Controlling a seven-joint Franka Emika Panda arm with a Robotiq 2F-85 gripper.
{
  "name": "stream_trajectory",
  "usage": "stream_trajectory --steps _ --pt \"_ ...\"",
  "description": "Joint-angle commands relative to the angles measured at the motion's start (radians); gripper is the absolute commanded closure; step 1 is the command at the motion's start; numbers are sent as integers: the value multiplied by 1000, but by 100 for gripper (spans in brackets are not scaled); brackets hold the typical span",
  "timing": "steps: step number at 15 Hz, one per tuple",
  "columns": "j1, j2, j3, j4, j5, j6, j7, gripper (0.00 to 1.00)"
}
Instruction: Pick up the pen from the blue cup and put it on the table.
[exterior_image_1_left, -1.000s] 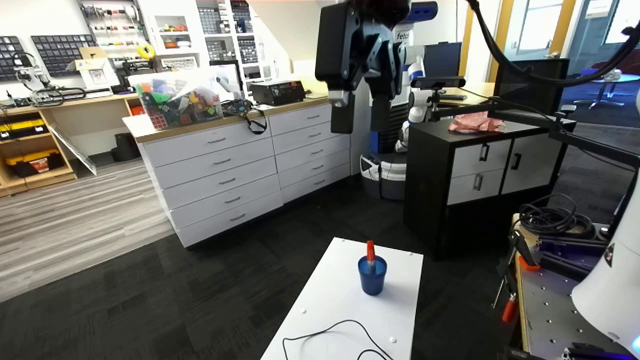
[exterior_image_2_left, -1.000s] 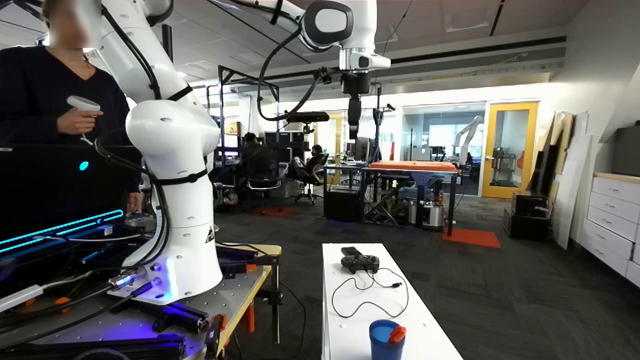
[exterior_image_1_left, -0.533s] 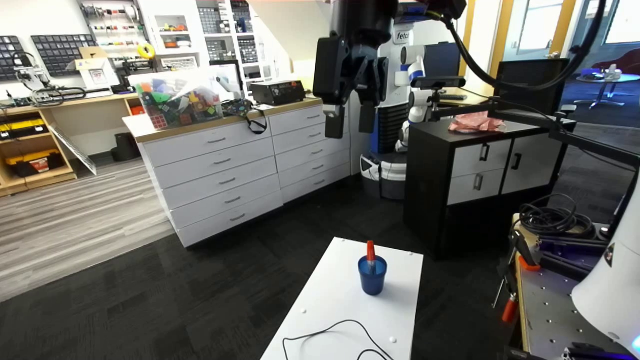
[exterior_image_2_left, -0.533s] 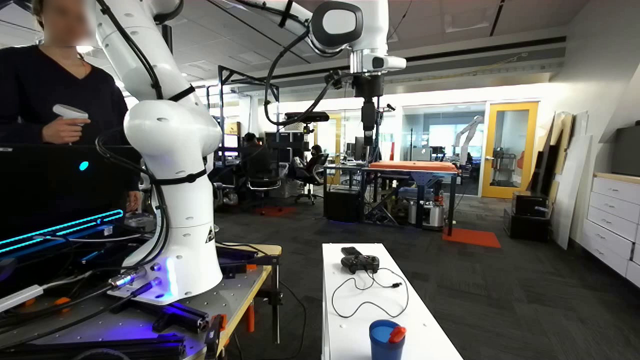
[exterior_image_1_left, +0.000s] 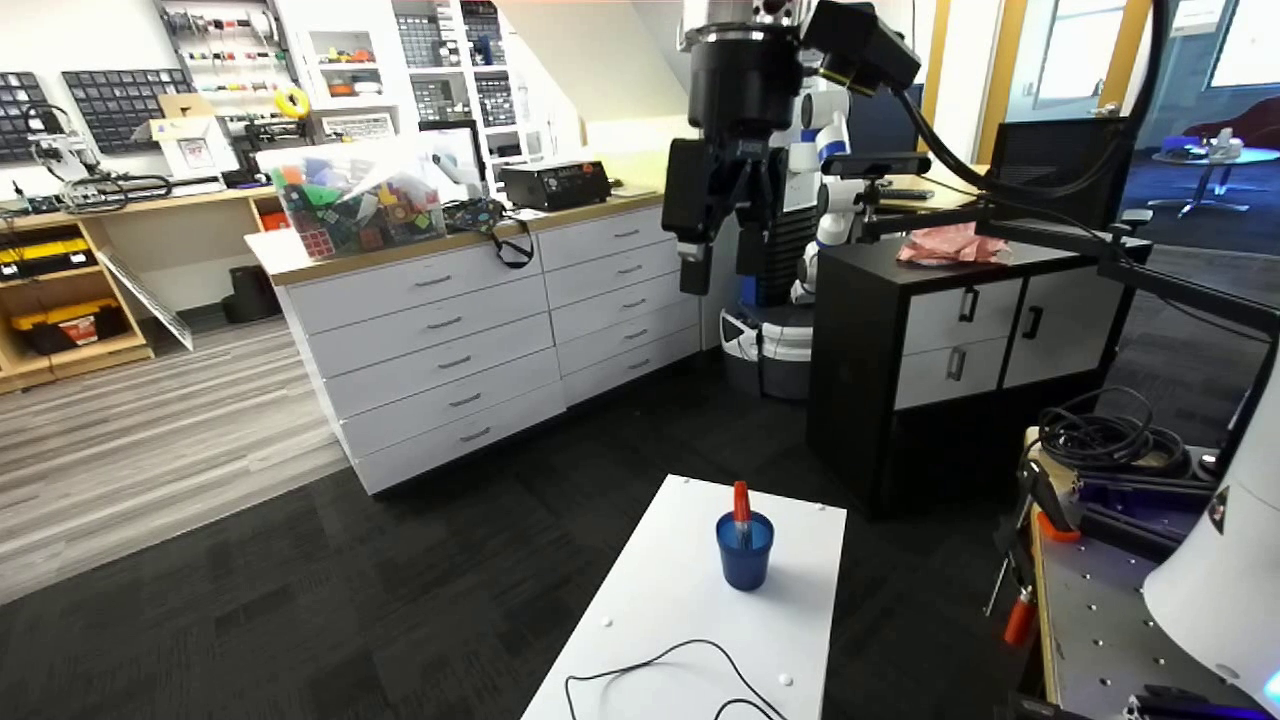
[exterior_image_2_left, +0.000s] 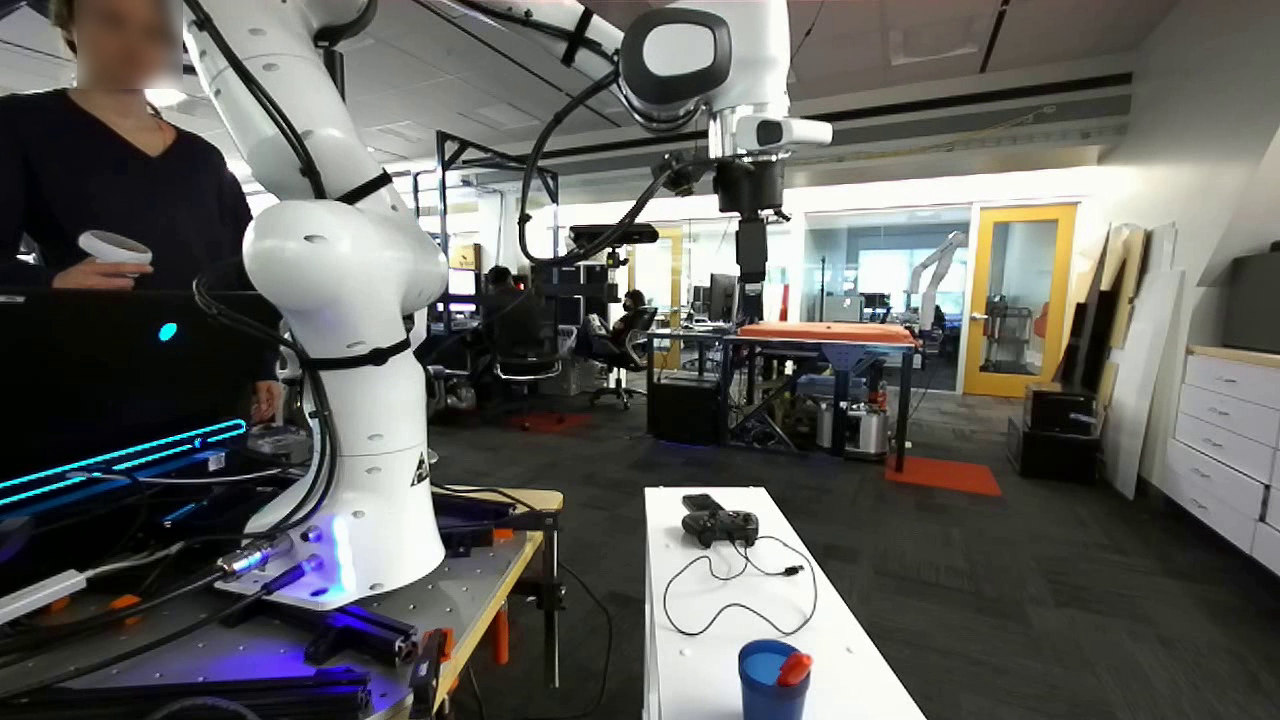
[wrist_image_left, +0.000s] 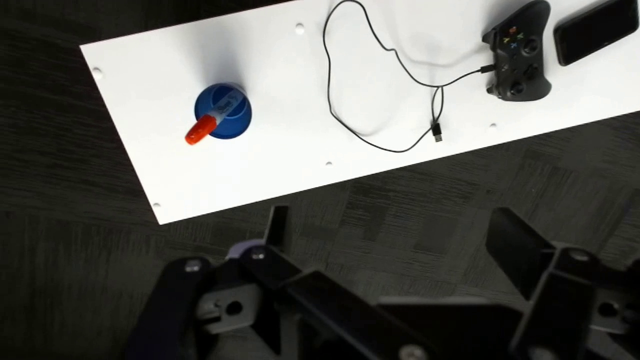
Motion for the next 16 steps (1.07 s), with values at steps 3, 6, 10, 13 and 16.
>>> stream_trajectory --steps 3,6,10,13,16 --pt "-33 -18 -30 -61 -54 22 -20 0" --pt "-43 -16 -37 -76 -70 19 -11 0" --pt "-35 0 -36 -61 -54 2 -2 0" --pt "-35 0 -36 -61 -54 2 -2 0" --pt "-35 0 -36 -61 -54 2 -2 0"
